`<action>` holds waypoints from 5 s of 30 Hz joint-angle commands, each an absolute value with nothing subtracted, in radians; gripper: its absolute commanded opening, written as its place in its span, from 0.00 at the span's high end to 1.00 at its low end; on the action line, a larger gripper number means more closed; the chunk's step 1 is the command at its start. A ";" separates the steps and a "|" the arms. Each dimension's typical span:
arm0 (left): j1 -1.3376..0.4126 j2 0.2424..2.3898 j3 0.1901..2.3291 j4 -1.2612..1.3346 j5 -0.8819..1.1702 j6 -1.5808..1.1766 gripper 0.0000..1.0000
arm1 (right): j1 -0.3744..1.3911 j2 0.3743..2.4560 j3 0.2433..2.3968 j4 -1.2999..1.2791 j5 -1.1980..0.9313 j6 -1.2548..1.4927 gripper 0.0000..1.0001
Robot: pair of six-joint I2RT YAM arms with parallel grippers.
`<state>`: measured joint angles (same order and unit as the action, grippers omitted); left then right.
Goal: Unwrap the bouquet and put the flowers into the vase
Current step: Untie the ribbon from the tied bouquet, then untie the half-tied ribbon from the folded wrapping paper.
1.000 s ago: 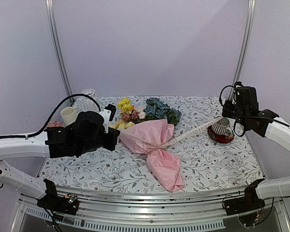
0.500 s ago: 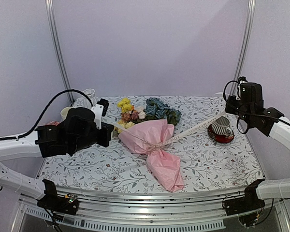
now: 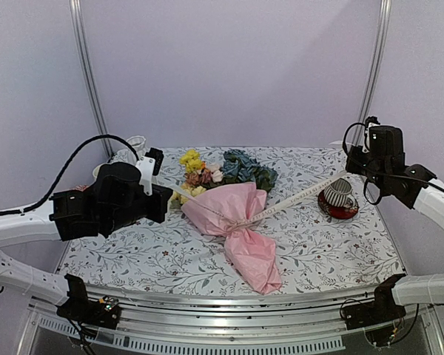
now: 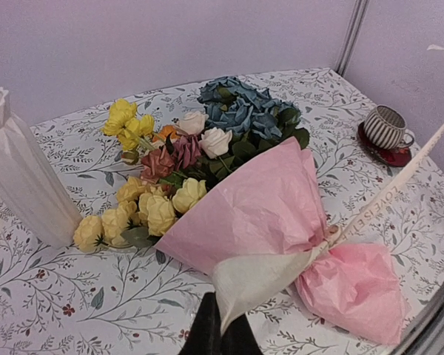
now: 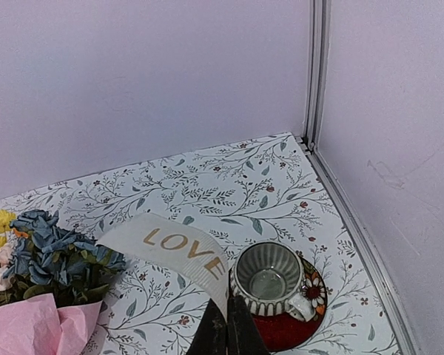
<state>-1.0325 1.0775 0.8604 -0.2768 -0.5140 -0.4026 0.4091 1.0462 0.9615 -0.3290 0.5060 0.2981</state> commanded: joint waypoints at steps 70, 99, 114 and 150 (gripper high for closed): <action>-1.039 0.845 0.898 -0.441 -0.670 -0.403 0.75 | 0.360 1.014 1.012 -0.357 0.512 0.296 0.69; -1.036 0.406 0.707 -0.192 -0.704 -0.349 0.14 | 0.361 0.943 0.852 -0.099 -0.136 0.095 0.12; -1.038 0.960 0.678 0.017 -0.277 -0.384 0.14 | 0.501 1.161 0.829 -0.060 -0.451 0.063 0.22; -1.036 1.391 0.772 0.033 -0.243 -0.423 0.31 | 0.736 1.690 1.014 0.008 -0.432 -0.100 0.62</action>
<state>-1.0313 1.3758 0.7315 0.0582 -0.2058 -0.4225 0.6975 1.6451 0.9600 0.0471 -0.4534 -0.0235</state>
